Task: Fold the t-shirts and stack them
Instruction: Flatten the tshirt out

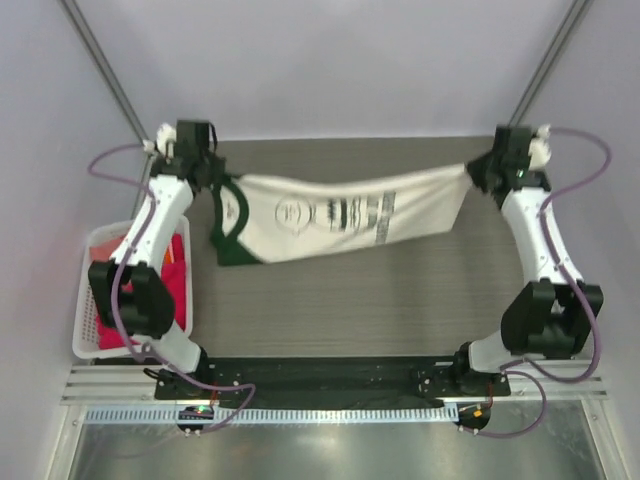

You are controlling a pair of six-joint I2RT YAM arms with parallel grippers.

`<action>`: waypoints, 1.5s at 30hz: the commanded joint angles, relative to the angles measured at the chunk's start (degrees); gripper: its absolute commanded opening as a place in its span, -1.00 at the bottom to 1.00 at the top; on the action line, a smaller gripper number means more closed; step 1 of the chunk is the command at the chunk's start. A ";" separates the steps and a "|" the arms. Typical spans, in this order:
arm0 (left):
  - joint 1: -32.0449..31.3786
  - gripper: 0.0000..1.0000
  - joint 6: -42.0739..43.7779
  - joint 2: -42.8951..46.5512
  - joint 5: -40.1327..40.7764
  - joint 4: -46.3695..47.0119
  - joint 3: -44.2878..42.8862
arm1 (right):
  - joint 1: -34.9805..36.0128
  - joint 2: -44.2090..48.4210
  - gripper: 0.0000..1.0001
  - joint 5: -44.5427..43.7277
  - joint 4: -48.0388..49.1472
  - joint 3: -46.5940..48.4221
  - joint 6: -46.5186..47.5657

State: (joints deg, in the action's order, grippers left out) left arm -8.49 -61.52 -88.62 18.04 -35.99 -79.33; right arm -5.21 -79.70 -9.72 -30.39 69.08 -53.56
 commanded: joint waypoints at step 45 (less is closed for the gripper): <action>10.78 -0.88 3.33 38.07 -9.44 10.86 49.62 | -10.78 37.76 -0.51 0.66 8.16 -46.13 2.67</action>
State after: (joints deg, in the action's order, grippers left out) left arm 1.63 -58.15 -53.30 2.50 -21.78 -30.13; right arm -15.44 -47.16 -3.07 -20.34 24.29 -50.46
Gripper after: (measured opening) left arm 0.045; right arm 0.180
